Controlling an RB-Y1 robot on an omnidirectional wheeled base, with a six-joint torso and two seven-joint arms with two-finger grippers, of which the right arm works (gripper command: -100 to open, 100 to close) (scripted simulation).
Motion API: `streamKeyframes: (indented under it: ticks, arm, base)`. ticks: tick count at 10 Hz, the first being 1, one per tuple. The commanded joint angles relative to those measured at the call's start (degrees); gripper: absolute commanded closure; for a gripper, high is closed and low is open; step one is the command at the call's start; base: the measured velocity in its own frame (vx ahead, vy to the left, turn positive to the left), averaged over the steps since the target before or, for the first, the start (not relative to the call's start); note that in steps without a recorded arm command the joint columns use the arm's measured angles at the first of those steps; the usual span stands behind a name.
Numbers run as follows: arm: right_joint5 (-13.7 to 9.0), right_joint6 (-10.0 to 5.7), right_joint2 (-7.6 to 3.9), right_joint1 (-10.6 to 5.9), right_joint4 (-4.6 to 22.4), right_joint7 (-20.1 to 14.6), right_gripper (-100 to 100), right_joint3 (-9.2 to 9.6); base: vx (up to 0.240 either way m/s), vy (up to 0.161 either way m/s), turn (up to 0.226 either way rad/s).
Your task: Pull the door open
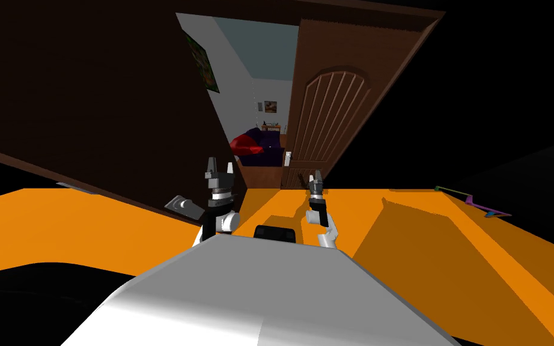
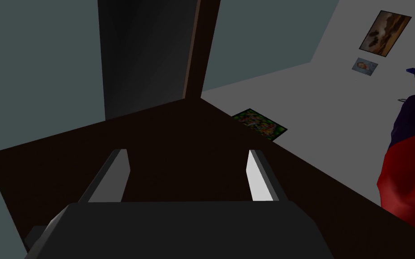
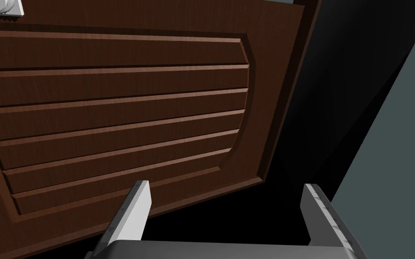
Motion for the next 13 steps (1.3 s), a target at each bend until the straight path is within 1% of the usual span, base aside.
streamKeyframes:
  ticks: [1, 2, 3, 5, 6, 7, 8, 9, 10, 11, 13]
  arm:
    - [-0.4, 0.26, -0.32, -1.48, 2.7, 0.0, -100, -0.19]
    - [-0.8, 0.32, -0.50, -2.86, 4.4, 0.0, -100, -0.35]
    - [-0.8, 0.32, -0.50, -2.86, 5.0, 0.0, -100, -0.35]
    - [-1.5, 0.46, -0.86, -5.62, 9.2, 0.1, -100, -0.67]
    - [-1.5, 0.46, -0.86, -5.62, 9.7, 0.1, -100, -0.67]
    - [-1.8, 0.52, -1.01, -7.03, 12.0, 0.1, -100, -0.83]
    - [-1.8, 0.52, -1.01, -7.03, 12.0, 0.1, -100, -0.83]
    - [-2.2, 0.59, -1.17, -8.46, 14.4, 0.2, -100, -1.00]
    - [-2.6, 0.66, -1.32, -9.88, 15.9, 0.2, -100, -1.16]
    - [-2.6, 0.66, -1.32, -9.88, 16.8, 0.2, -100, -1.16]
    - [-3.3, 0.79, -1.58, -12.72, 20.6, 0.3, -100, -1.49]
  base:
    - [0.061, 0.007, 0.020]
    - [0.067, 0.005, 0.050]
    - [0.051, -0.002, 0.015]
    - [0.067, 0.001, 0.028]
    - [0.070, 0.009, 0.015]
    - [0.060, 0.012, 0.028]
    - [0.046, 0.004, 0.013]
    - [0.052, 0.012, 0.027]
    - [0.085, 0.012, 0.040]
    - [0.068, 0.003, 0.015]
    - [0.066, 0.002, 0.035]
